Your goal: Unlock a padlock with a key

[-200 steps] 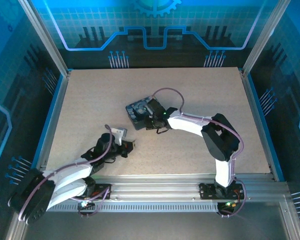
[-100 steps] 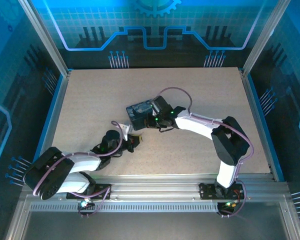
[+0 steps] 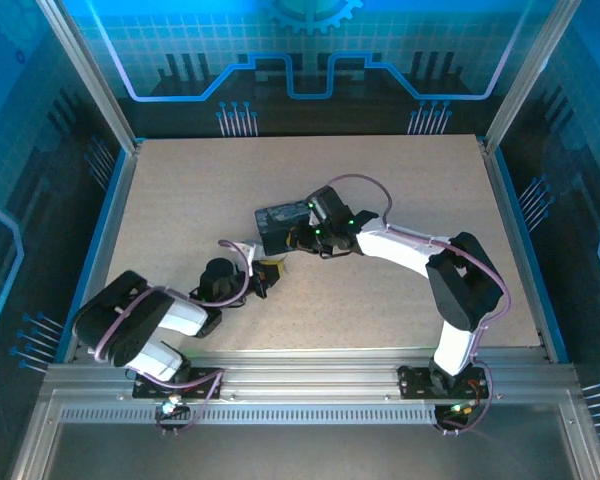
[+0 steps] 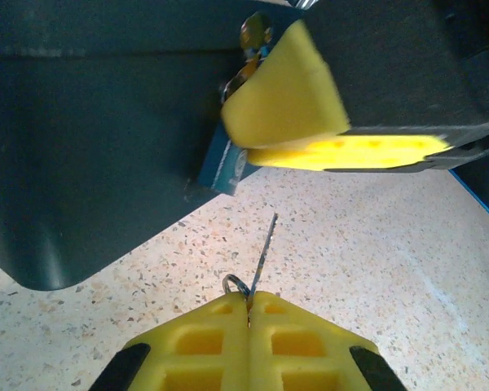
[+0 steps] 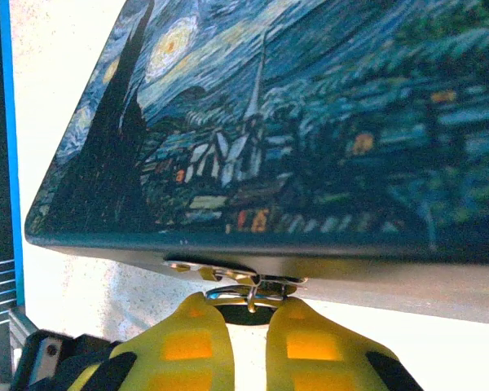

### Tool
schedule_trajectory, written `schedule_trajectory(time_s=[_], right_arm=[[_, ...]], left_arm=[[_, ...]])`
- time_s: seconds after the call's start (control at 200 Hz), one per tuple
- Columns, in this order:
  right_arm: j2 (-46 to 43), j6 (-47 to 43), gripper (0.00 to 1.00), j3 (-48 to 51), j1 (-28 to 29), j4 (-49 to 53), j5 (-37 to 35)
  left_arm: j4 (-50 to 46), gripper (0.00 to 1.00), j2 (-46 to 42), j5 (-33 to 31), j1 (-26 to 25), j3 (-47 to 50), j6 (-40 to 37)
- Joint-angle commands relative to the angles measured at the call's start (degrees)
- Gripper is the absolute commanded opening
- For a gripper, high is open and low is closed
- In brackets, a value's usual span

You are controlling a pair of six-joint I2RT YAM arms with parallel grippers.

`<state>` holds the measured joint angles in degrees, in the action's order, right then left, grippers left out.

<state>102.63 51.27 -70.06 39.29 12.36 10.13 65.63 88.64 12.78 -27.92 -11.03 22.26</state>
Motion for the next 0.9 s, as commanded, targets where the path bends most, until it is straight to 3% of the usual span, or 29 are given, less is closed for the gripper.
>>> schedule_trajectory(time_s=[0.0, 0.14, 0.51, 0.895], right_arm=[[-2.9, 0.0, 0.05, -1.4, -0.5, -0.8, 1.7], [-3.1, -0.4, 0.05, -1.7, -0.7, -0.1, 1.6], [-3.0, 1.2, 0.05, -1.0, -1.3, -2.1, 4.0], [-3.2, 1.8, 0.04, -0.4, -1.7, -3.2, 4.5]], left_arm=[[12.3, 0.0, 5.0, 2.4, 0.6, 1.0, 0.5], [14.5, 0.0, 8.9, 3.0, 1.2, 0.2, 1.0], [14.5, 0.0, 8.6, 6.6, 4.9, -0.6, 2.7], [14.5, 0.0, 10.0, 8.5, 5.3, -2.0, 3.7]])
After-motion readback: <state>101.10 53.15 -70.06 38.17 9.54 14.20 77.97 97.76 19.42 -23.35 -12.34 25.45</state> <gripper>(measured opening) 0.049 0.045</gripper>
